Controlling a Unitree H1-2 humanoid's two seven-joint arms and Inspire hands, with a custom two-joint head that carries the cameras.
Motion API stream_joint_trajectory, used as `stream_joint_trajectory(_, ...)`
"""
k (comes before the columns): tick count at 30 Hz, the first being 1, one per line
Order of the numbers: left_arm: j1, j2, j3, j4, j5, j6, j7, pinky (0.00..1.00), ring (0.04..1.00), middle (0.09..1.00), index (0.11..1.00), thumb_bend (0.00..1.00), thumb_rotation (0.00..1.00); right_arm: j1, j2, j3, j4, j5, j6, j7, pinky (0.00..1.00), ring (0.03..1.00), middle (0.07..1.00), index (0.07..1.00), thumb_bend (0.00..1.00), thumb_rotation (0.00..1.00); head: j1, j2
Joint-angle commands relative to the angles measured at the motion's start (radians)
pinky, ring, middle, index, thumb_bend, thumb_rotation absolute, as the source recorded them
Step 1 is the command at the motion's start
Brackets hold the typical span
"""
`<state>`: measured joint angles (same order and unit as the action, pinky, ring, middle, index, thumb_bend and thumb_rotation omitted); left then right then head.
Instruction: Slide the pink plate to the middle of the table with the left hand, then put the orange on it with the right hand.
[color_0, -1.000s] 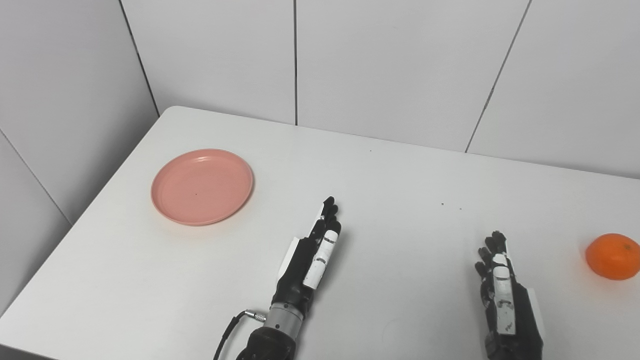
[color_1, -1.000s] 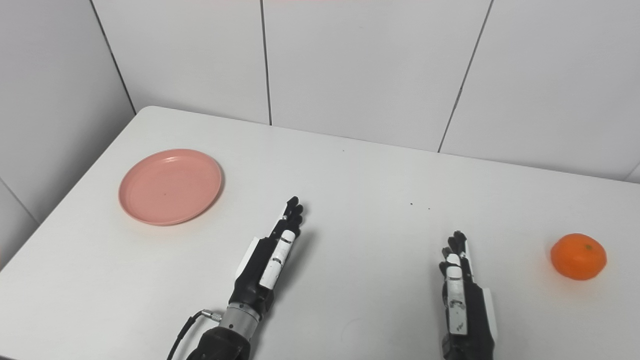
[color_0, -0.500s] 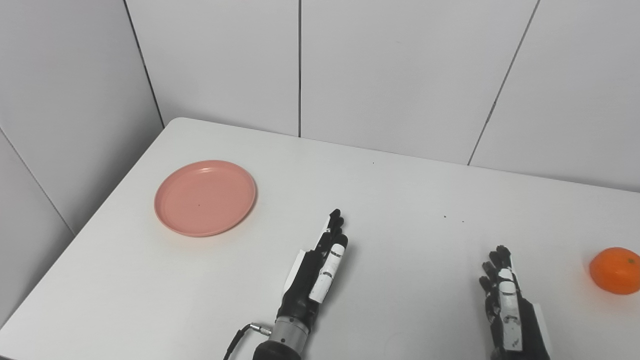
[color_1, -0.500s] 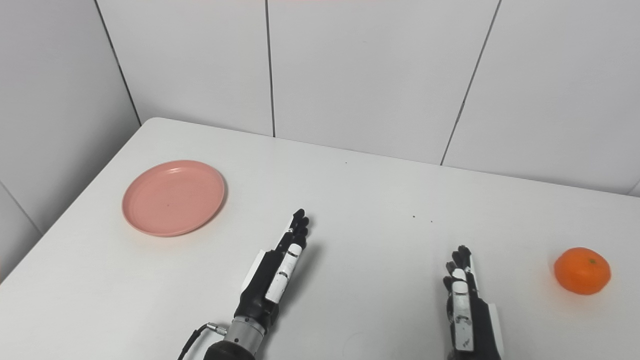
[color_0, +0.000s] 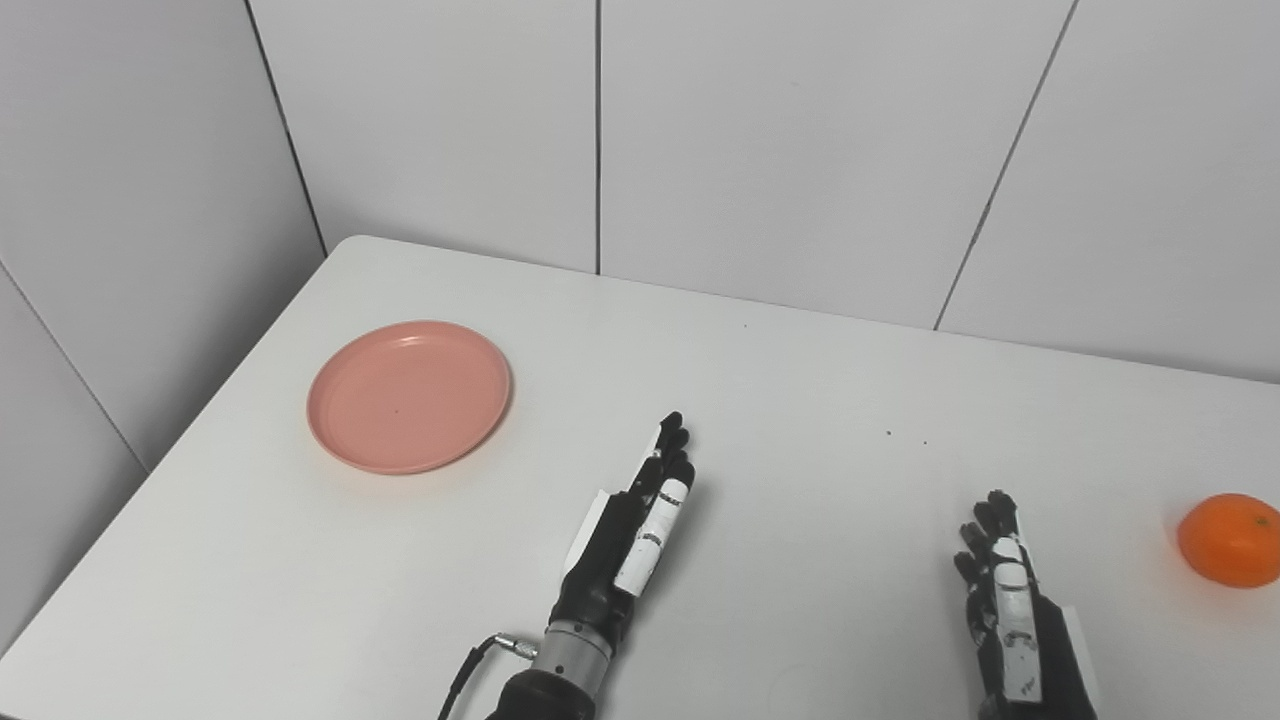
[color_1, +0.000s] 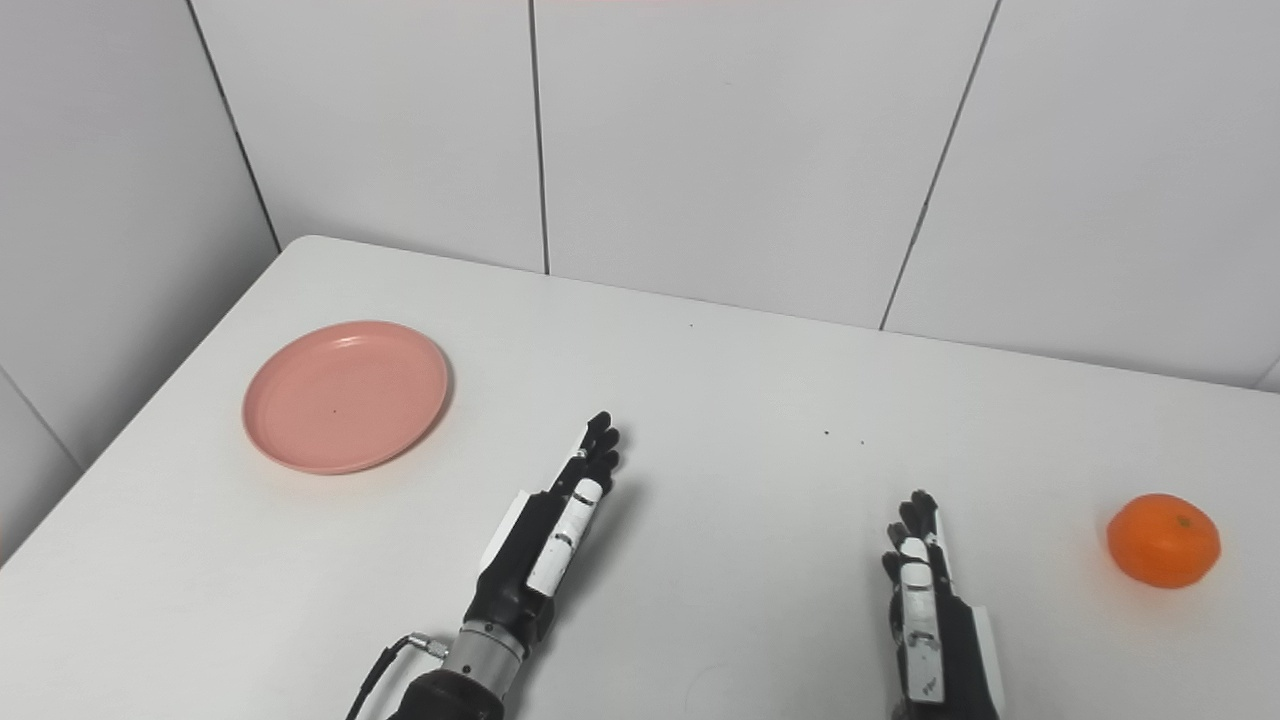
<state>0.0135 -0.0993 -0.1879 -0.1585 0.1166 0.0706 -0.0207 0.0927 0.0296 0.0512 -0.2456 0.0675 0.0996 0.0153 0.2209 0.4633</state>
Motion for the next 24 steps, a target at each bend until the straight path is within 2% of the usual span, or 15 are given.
stream_joint_trajectory(1, -0.037, 0.005, 0.002, -0.041, -0.006, 0.002, -0.014, 0.99, 0.987, 0.998, 0.992, 0.39, 1.00, -0.013, 0.002, -0.001, -0.009, 0.002, -0.068, 0.009, 1.00, 1.000, 1.000, 1.000, 0.18, 1.00, 0.000, 0.000)
stream_joint_trajectory(16, -0.115, 0.067, 0.032, -0.114, -0.012, 0.021, -0.042, 0.97, 0.988, 1.000, 0.986, 0.44, 1.00, -0.006, 0.006, -0.001, -0.006, 0.000, -0.077, 0.008, 1.00, 1.000, 1.000, 1.000, 0.17, 1.00, 0.009, -0.009)
stream_joint_trajectory(24, -0.170, 0.089, 0.089, -0.143, -0.051, 0.051, -0.041, 0.97, 0.986, 0.996, 0.984, 0.41, 1.00, -0.004, 0.006, -0.003, 0.001, -0.001, -0.087, 0.007, 1.00, 1.000, 1.000, 1.000, 0.16, 1.00, 0.018, -0.020)
